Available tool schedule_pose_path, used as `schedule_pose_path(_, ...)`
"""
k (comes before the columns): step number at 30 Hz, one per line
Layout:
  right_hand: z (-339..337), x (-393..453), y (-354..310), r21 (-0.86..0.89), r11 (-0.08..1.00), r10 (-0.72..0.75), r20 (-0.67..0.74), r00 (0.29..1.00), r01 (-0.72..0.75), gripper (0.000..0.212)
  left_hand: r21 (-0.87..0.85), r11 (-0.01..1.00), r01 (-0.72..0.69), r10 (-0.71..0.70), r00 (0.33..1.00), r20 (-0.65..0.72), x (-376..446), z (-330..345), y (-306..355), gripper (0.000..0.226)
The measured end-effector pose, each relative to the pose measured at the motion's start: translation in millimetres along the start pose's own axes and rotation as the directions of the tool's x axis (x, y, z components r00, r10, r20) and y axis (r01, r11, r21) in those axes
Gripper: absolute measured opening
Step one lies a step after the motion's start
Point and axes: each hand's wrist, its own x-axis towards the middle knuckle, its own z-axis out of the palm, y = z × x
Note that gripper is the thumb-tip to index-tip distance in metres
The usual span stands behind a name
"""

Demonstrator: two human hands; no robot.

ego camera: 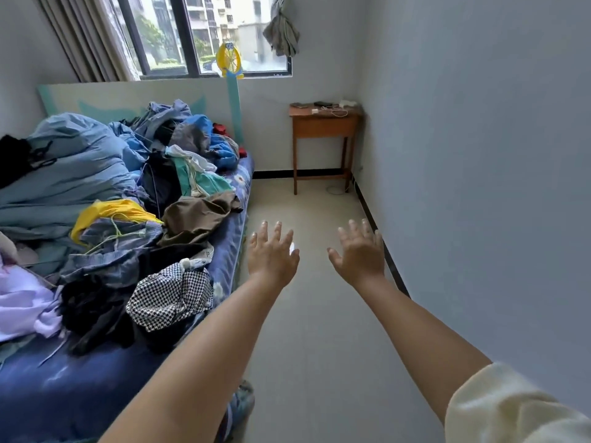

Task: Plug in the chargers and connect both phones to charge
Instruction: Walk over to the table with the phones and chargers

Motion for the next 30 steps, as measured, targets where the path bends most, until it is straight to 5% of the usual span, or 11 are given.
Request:
schedule_pose_path(16,132,425,109,-0.036,0.994,0.105,0.024,0.994,-0.105,0.052,-0.017,0.999,-0.046,0.047,0.999,0.02,462,83,-3,0.051)
schedule_pose_path(30,205,846,142,-0.009,1.0,-0.027,-0.092,0.995,0.026,0.051,-0.015,1.0,0.012,-0.013,0.996,-0.084,872,93,-17,0.05)
